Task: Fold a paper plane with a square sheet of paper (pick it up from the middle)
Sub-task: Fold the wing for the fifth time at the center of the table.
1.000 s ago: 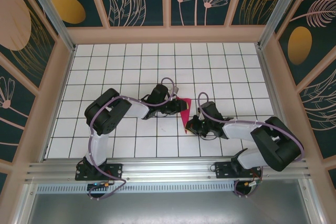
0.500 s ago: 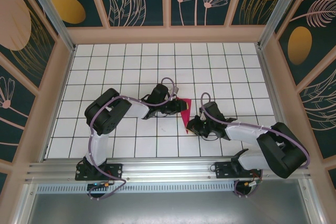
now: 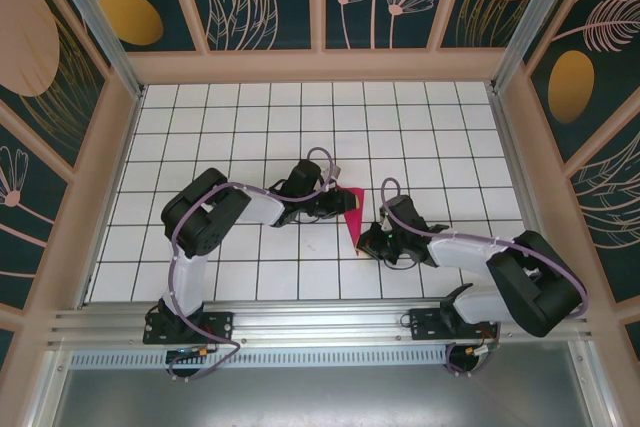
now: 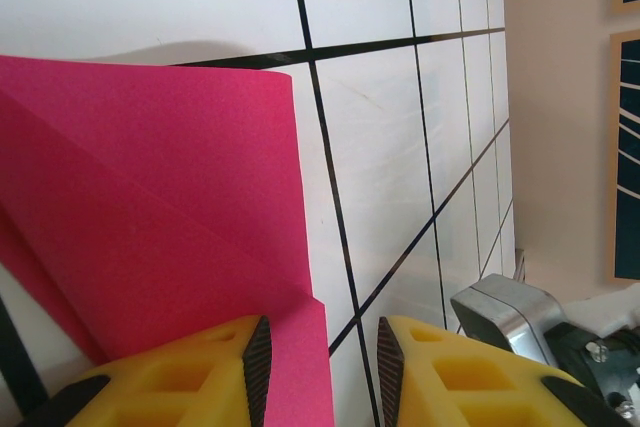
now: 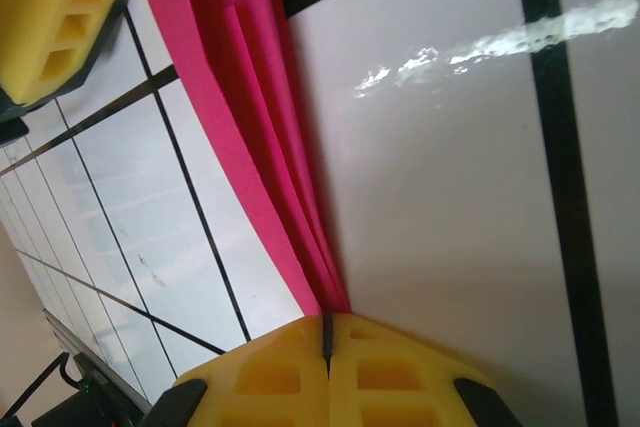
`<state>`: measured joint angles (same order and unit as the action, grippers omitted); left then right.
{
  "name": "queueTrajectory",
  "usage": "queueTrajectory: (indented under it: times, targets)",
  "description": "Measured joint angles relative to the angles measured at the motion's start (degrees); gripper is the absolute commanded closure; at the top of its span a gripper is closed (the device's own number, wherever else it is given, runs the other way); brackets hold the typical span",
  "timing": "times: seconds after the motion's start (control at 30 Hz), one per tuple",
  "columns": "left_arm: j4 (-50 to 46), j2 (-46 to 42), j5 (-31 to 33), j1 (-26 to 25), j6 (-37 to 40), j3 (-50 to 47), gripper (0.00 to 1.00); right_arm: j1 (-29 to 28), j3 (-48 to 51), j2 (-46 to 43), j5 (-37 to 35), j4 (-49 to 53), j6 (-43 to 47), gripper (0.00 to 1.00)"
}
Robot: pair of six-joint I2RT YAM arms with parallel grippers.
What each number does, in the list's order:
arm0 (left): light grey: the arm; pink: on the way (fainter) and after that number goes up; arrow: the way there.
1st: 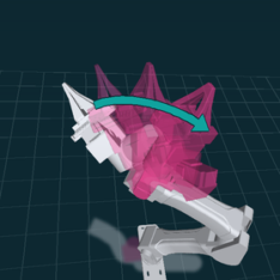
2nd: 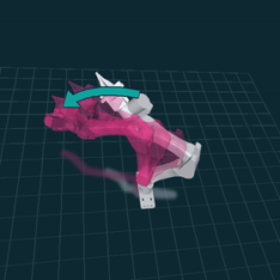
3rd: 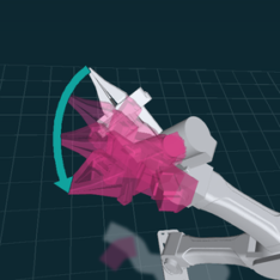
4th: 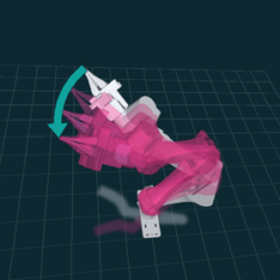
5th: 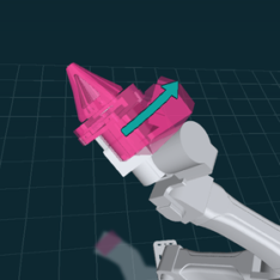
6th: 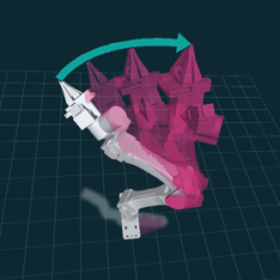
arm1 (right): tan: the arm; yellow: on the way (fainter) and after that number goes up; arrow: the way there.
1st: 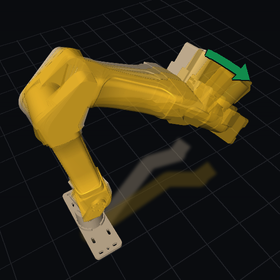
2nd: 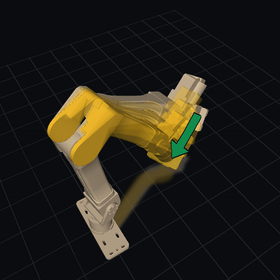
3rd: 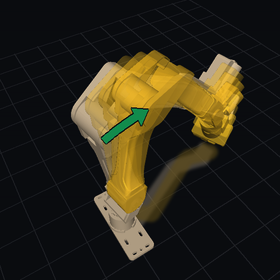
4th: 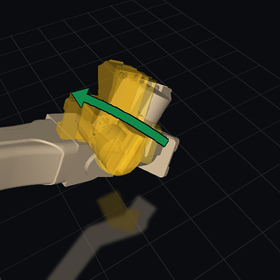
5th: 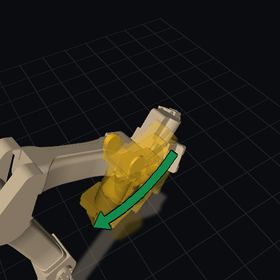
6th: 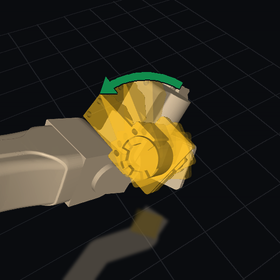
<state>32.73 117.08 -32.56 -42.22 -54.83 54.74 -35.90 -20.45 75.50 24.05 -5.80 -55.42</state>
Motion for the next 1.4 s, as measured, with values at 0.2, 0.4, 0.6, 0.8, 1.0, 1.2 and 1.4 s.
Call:
queueTrajectory:
  times: [0.2,0.4,0.6,0.8,1.0,1.2,1.4]
  targets:
    - [-0.04,0.02,0.00,0.00,0.00,0.02,0.65,0.07,1.16,0.72,0.72,-3.19,-0.81,0.99]
    - [-0.02,0.09,0.00,0.00,0.22,0.04,0.65,0.22,1.40,0.39,1.05,-3.82,-1.29,0.87]
    - [-0.20,0.09,0.00,0.00,0.48,0.07,0.66,0.22,-0.11,-6.21,-1.57,2.21,0.04,0.81]
    - [-0.46,0.11,0.00,0.00,0.63,0.20,0.66,0.33,-2.78,-5.97,-1.11,0.87,1.44,0.96]
    - [-0.66,0.11,0.00,0.00,0.70,0.24,0.66,0.33,-4.48,0.85,0.50,-1.36,2.23,0.99]
    - [-0.90,0.11,0.00,0.00,0.83,0.35,0.66,0.33,-4.63,3.54,0.87,-0.98,3.13,0.99]
    - [-0.90,0.20,-0.02,0.00,0.81,0.35,0.66,0.44,-4.66,3.54,0.20,0.31,4.09,0.99]
